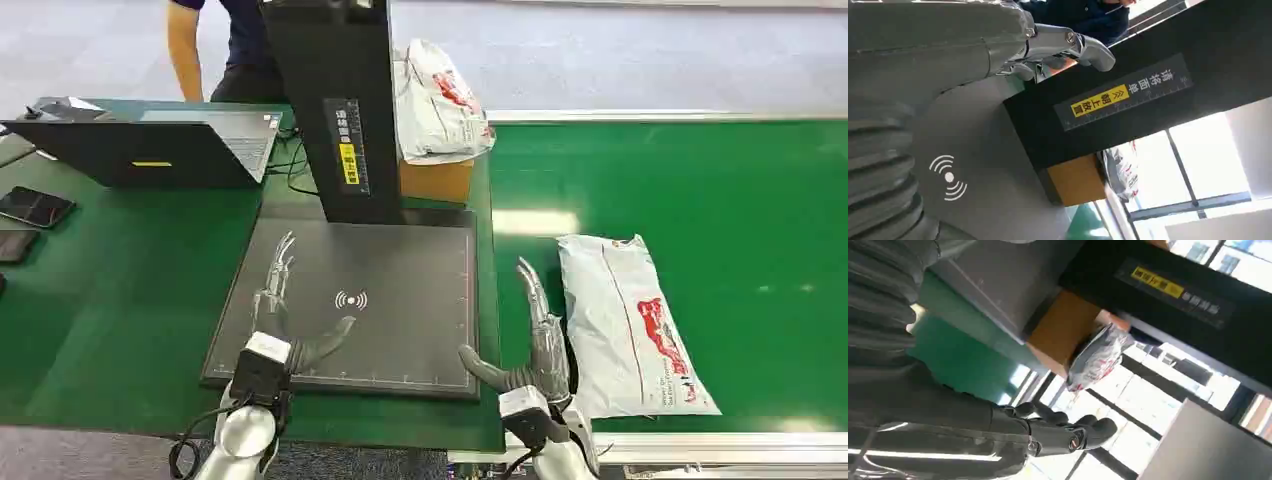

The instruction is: Moved the parcel from conveyor to table for the left to box.

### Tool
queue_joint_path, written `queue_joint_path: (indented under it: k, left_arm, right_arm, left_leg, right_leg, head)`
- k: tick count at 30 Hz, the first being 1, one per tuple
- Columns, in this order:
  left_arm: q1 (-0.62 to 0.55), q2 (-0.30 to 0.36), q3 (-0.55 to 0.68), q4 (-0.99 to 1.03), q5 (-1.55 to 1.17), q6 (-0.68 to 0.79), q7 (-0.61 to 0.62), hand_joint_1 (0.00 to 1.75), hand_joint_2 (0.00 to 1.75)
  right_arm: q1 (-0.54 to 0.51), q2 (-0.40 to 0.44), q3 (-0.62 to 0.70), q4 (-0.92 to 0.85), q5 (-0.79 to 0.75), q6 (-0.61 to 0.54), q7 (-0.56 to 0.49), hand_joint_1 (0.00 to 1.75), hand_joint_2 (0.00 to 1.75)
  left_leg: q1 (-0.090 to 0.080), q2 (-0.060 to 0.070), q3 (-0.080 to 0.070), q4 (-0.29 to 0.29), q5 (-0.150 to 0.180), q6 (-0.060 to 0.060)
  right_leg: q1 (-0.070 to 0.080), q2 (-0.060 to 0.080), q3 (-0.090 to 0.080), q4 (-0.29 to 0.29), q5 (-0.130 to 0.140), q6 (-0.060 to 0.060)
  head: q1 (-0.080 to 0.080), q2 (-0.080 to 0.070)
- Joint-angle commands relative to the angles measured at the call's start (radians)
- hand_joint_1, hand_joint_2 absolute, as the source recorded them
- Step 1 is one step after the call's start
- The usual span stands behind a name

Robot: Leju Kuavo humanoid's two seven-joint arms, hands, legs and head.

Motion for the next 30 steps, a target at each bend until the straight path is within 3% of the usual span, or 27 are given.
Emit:
queue_joint_path:
  k: [1, 12, 17, 23, 24, 30]
  left_arm:
    - [0.0, 0.008, 0.015, 0.045, -0.005, 0.012, -0.013, 0.0, 1.75]
    - [-0.015, -0.003, 0.024, 0.057, -0.016, -0.002, -0.015, 0.0, 1.75]
    - [-0.014, -0.009, 0.026, 0.046, -0.031, -0.023, -0.013, 0.0, 1.75]
    - [-0.012, -0.009, 0.026, 0.043, -0.032, -0.025, -0.013, 0.0, 1.75]
    - [-0.015, -0.007, 0.023, 0.043, -0.035, -0.034, -0.009, 0.0, 1.75]
    - [-0.006, -0.004, 0.018, 0.017, -0.045, -0.041, 0.005, 0.0, 1.75]
  right_arm:
    - [0.062, -0.033, -0.229, -0.044, 0.075, -0.061, 0.113, 0.0, 1.75]
    - [0.077, -0.024, -0.285, -0.062, 0.117, -0.07, 0.156, 0.0, 1.75]
    - [0.086, -0.006, -0.394, -0.053, 0.223, -0.068, 0.251, 0.0, 1.75]
    - [0.078, -0.004, -0.401, -0.043, 0.224, -0.066, 0.25, 0.0, 1.75]
    - [0.065, -0.012, -0.434, 0.013, 0.296, -0.028, 0.385, 0.0, 1.75]
    - [-0.007, -0.022, -0.528, 0.231, 0.289, 0.041, 0.365, 0.0, 1.75]
  left_leg:
    - [0.001, -0.003, 0.007, -0.004, 0.0, -0.002]
    - [0.0, -0.002, 0.002, -0.001, 0.0, -0.001]
    - [0.0, -0.002, 0.002, -0.001, 0.0, -0.001]
    - [0.0, -0.001, 0.002, -0.001, 0.0, -0.001]
    - [0.0, -0.001, 0.002, -0.001, 0.0, -0.001]
    - [0.001, -0.001, 0.005, -0.002, 0.001, -0.001]
  right_leg:
    - [0.001, -0.004, 0.009, -0.004, -0.001, -0.001]
    - [0.0, -0.002, 0.003, -0.001, 0.0, -0.001]
    - [0.0, -0.003, 0.003, -0.001, -0.001, -0.001]
    - [0.0, -0.001, 0.002, -0.001, 0.0, 0.0]
    - [0.0, -0.001, 0.002, -0.001, 0.0, 0.0]
    - [0.001, -0.002, 0.006, -0.004, 0.001, -0.001]
  head:
    - [0.0, 0.0]
    - [0.0, 0.0]
    - [0.0, 0.0]
    - [0.0, 0.0]
    - [0.0, 0.0]
    - [0.0, 0.0]
